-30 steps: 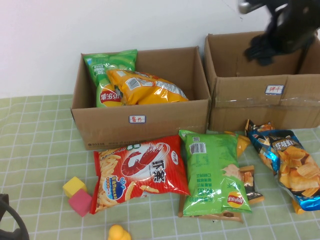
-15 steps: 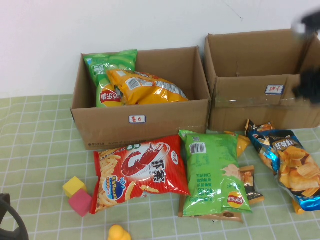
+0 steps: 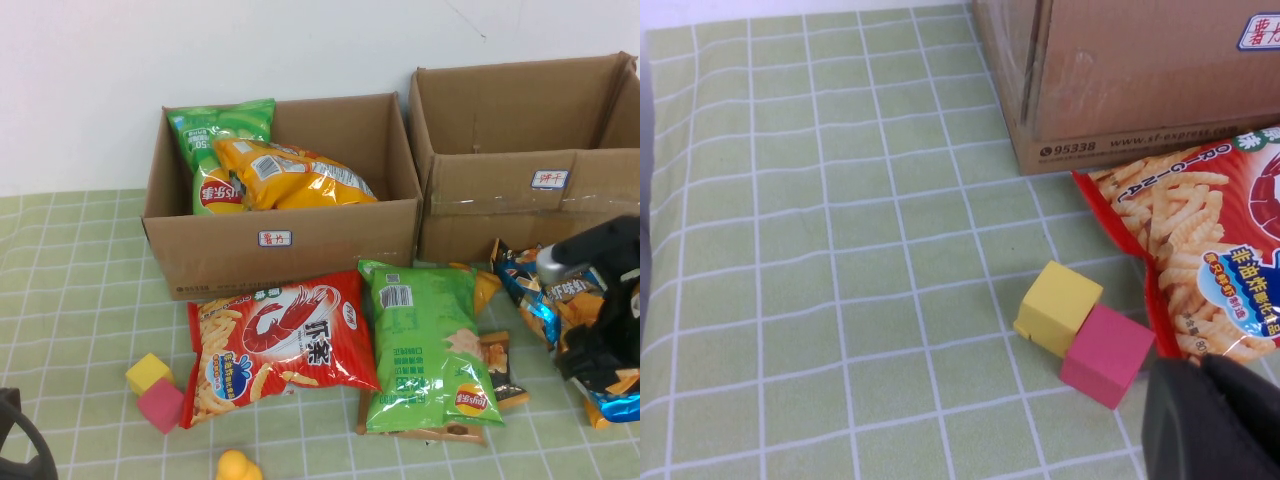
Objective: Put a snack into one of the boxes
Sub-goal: Pick up the potato chip
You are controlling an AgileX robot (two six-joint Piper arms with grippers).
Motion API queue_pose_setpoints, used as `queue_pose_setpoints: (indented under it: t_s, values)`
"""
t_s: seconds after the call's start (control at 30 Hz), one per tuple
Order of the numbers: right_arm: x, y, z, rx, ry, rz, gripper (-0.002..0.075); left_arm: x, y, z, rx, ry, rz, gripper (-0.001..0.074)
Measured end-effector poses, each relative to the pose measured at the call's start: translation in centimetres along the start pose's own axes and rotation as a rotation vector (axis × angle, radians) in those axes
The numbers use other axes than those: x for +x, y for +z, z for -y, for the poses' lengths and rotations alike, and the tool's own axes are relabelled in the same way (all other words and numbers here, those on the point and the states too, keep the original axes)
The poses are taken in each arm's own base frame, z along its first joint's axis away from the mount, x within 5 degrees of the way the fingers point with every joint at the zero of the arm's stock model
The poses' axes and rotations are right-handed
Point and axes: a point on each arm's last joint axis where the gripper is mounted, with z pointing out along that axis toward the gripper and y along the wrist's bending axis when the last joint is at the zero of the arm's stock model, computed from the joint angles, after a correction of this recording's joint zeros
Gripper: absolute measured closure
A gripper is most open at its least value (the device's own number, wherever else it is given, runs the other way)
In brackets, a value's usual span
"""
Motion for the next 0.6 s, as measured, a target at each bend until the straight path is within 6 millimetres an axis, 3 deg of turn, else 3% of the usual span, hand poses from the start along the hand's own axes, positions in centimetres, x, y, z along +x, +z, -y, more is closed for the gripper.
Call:
queue_pose_setpoints:
  t_s: [0.27,0.43,0.6]
  values:
    - [-0.5,1.6,-0.4,-0.023,-0.065,0.032,0.0223,0.1,0.0,0.0,0.000,-0.001,0.000,0.0737]
    - [-0.9,1.5,-0.7,-0.048,-0.034,0.054,0.0223,0.1,0.0,0.0,0.004,-0.012,-0.002,0.0738]
    - [-1.0,0.0,-0.4,-0.046,-0.055,0.008,0.0223,-0.3,0.1,0.9,0.087,0.004,-0.144,0.0738]
